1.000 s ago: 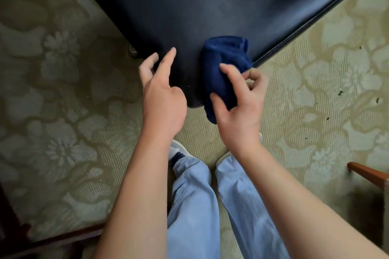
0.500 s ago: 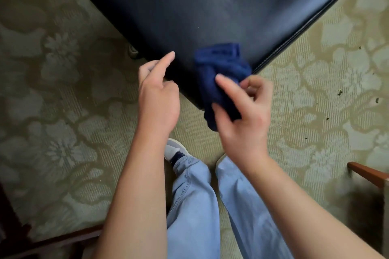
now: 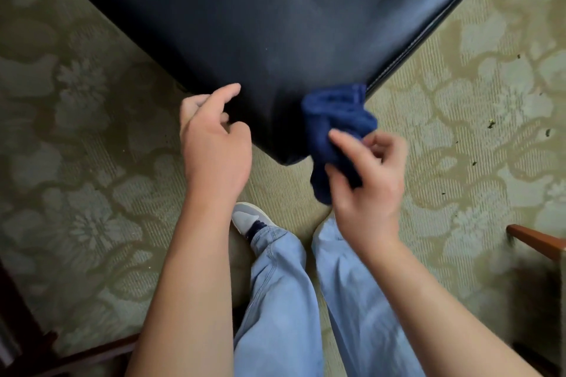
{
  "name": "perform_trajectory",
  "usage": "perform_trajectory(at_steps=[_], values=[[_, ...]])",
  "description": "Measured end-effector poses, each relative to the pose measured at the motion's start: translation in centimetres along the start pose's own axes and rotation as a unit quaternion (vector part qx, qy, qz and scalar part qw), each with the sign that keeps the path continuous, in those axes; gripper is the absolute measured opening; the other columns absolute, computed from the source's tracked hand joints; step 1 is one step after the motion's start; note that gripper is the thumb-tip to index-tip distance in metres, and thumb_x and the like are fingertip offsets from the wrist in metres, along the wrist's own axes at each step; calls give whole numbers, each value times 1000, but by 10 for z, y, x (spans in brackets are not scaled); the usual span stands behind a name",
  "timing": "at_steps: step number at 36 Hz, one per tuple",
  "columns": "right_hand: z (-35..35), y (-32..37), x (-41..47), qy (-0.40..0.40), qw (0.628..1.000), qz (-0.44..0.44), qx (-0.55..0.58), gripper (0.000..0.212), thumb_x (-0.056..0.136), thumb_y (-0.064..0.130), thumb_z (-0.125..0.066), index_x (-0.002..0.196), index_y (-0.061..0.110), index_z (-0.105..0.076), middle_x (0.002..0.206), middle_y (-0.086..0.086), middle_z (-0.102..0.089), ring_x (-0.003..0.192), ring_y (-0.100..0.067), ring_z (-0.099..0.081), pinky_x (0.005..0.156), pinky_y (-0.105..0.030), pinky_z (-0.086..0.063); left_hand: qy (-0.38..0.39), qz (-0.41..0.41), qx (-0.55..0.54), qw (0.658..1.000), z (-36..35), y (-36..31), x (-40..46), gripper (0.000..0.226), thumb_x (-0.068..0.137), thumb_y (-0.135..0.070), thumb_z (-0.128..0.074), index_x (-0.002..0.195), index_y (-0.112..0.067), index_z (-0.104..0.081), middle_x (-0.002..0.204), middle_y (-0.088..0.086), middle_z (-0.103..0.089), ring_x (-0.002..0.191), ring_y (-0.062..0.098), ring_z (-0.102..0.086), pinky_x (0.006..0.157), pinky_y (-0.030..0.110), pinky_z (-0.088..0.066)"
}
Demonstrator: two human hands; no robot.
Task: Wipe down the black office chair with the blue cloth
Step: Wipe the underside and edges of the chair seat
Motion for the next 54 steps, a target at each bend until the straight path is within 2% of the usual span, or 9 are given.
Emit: perform_trajectory(at_steps=[2,5,10,22,28,31,40,46,54], values=[[12,-8,23,-47,998,-30,7,49,76,-5,-73,122,10,-69,111,-9,-39,93,-6,-42,97,-7,-30,-7,-21,37,999,-3,-6,-1,57,83,1,-51,128,-31,-65,119,-10,-38,98,5,-50,84,-2,-34],[17,-16,48,-69,997,-41,8,49,76,-6,-71,123,10,-68,111,-8,-38,97,8,-40,97,-5,-29,-15,-37,63,997,-11,-11,-3,64,81,2,-50,134,-32,-61,122,-6,-33,112,18,-48,99,17,-38],[15,-24,61,-63,996,-53,22,51,77,-5,-69,125,11,-66,114,-7,-38,101,20,-37,98,-2,-26,-36,-37,115,992,-22,-16,-4,77,83,8,-44,145,-37,-49,136,7,-36,114,23,-42,85,9,-22],[4,-12,36,17,997,-68,37,51,76,0,-72,125,14,-66,110,-5,-39,96,13,-38,94,-1,-27,3,0,176,984,-38,-17,-9,87,80,7,-45,155,-36,-34,147,9,-26,121,31,-35,87,16,-24],[32,10,54,11,994,-87,57,50,76,-1,-74,122,16,-69,108,-4,-42,100,-1,-42,93,2,-27,78,36,180,980,-46,-28,-16,87,82,2,-48,158,-33,-26,149,11,-21,127,35,-36,106,31,-32],[55,27,68,-4,995,-81,56,50,76,0,-74,122,17,-69,109,-3,-42,99,-1,-42,93,2,-27,161,77,178,968,-48,-38,-23,84,87,-5,-52,158,-37,-21,151,6,-20,114,28,-48,98,31,-39],[137,97,100,-33,994,-57,88,50,75,-1,-76,120,19,-70,107,-1,-44,101,8,-44,92,-3,-31,248,25,-40,968,4,-144,-47,47,94,-27,-60,140,-20,-57,138,-4,-60,122,7,-57,111,35,-43],[201,165,111,-39,989,-37,137,48,76,1,-79,119,20,-70,108,-3,-50,104,-1,-52,92,-6,-36,301,-47,-149,941,61,-260,-72,18,97,-24,-59,107,-14,-70,97,-5,-73,88,3,-65,80,25,-52],[291,245,125,-58,980,0,192,52,80,9,-79,128,23,-65,112,4,-54,108,-6,-56,93,-14,-44,289,-80,-168,939,124,-368,-101,21,92,-14,-69,110,-13,-59,96,-3,-73,81,0,-68,64,14,-49]])
Point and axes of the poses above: each hand's wrist, its own x-axis towards the middle knuckle, its own z-axis out of the back of the hand, y = z × x, the point moved 6 cm from there along x, towards the middle knuckle
